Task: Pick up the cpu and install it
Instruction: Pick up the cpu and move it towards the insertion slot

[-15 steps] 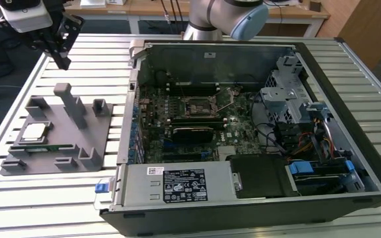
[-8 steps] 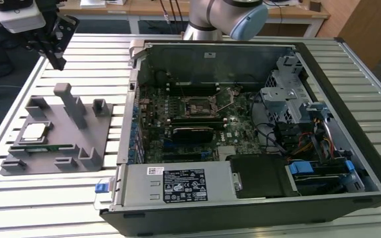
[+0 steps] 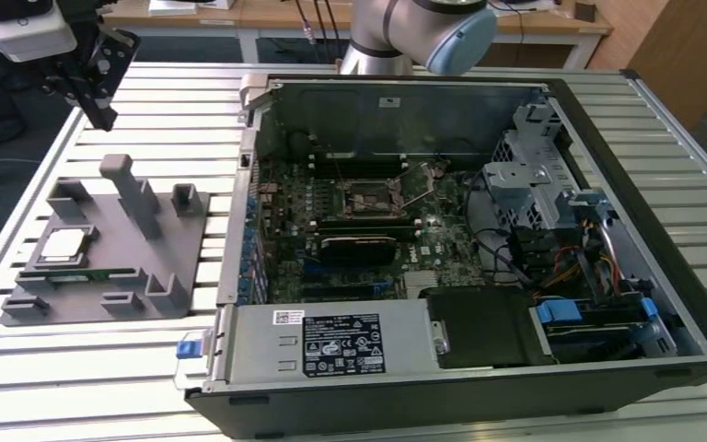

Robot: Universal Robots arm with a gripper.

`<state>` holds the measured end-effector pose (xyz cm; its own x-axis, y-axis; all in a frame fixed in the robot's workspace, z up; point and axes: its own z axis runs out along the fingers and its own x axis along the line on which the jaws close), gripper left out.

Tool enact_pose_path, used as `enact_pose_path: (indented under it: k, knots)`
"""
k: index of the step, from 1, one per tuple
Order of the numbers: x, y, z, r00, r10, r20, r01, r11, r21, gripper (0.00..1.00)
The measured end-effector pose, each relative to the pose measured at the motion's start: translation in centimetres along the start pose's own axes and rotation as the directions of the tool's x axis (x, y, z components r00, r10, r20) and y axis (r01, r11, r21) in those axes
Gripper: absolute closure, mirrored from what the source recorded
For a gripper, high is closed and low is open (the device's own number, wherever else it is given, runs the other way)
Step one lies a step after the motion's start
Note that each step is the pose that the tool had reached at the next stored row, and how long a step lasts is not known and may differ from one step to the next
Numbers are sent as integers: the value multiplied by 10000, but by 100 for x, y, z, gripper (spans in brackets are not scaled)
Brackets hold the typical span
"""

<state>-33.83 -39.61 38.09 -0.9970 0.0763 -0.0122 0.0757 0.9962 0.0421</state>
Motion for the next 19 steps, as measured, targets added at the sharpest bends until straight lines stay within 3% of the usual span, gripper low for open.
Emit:
enact_pose_path:
  k: [13, 16, 19]
  knots:
    - [104, -7, 10, 10000, 0, -26, 0, 10000, 3, 89]
    - [149, -11, 15, 10000, 0, -27, 0, 10000, 3, 89]
    - [240, -18, 31, 10000, 0, -28, 0, 10000, 3, 89]
